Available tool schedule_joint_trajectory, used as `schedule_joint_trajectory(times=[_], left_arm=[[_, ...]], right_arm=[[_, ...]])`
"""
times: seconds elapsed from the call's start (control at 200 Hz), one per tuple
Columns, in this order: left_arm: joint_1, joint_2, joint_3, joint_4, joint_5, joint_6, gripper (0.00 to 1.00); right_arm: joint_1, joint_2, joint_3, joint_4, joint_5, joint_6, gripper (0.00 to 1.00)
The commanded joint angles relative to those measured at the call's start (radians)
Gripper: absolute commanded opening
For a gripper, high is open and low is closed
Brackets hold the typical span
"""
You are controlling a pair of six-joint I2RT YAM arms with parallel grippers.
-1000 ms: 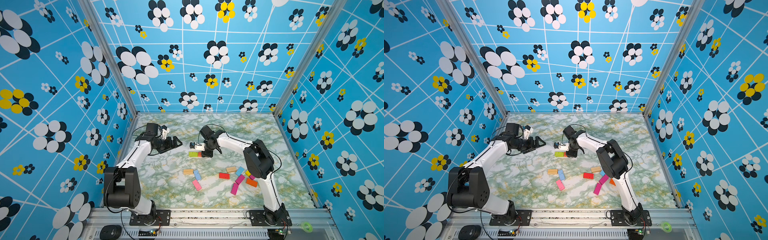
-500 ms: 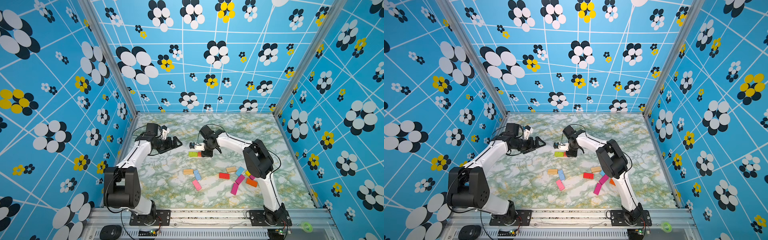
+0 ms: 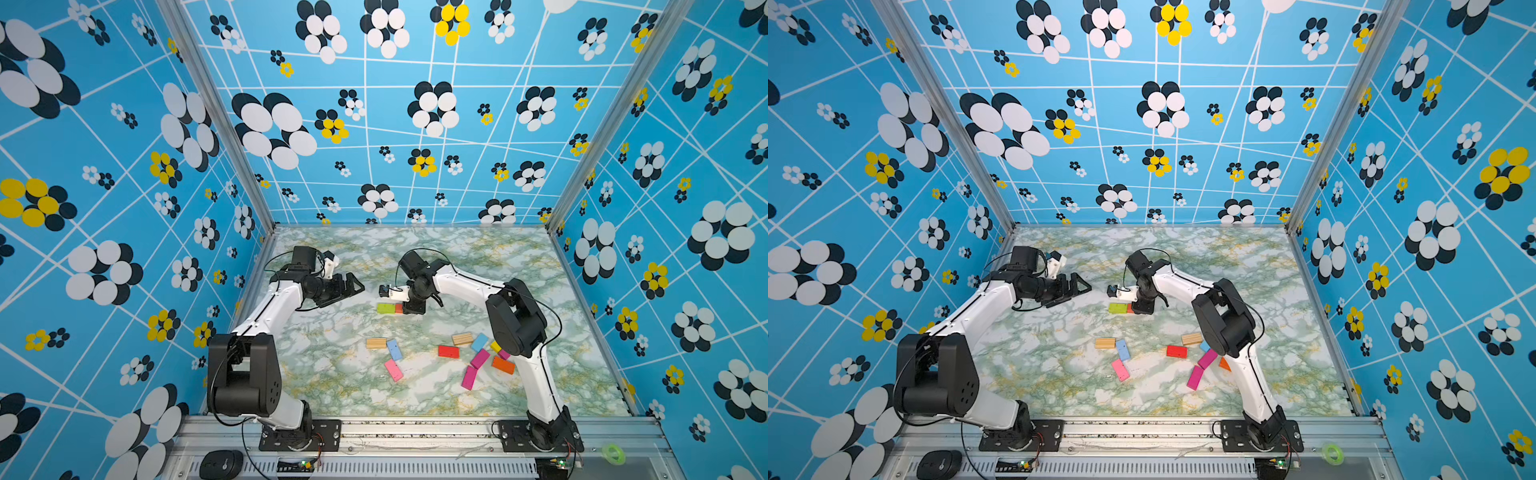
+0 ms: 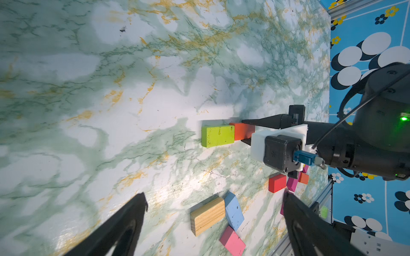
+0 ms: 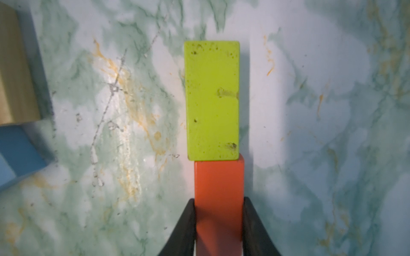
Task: Assemble the number 7 with building blocks
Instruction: Assemble the building block at the center of the board.
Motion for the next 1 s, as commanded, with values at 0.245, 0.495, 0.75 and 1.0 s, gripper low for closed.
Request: schedule_joint_trajectory(times=[0.245,0.495,0.75,1.0], left_arm=[[-0.007,0.002,0.003,-0.018,-0.005,0.017,0.99],[-0.008,0.004,0.003,-0.019,-0.005,0.016,0.99],[-0.007,0.004,0.003,-0.014,-0.002,0.017,0.99],[-0.007,-0.013,-0.005,-0.002,-0.006,0.015,0.99]], right_arm=[[0.012,0.036,0.001,-0.076,-0.042,0.028,0.29],[0.012,0.046,-0.001,-0.061,-0.038,0.036,0.44],[0.002,-0.026,-0.076,0.067,-0.031,0.106,0.99],[-0.033,-0.308,-0.245,0.337,0.007,0.331,0.99]])
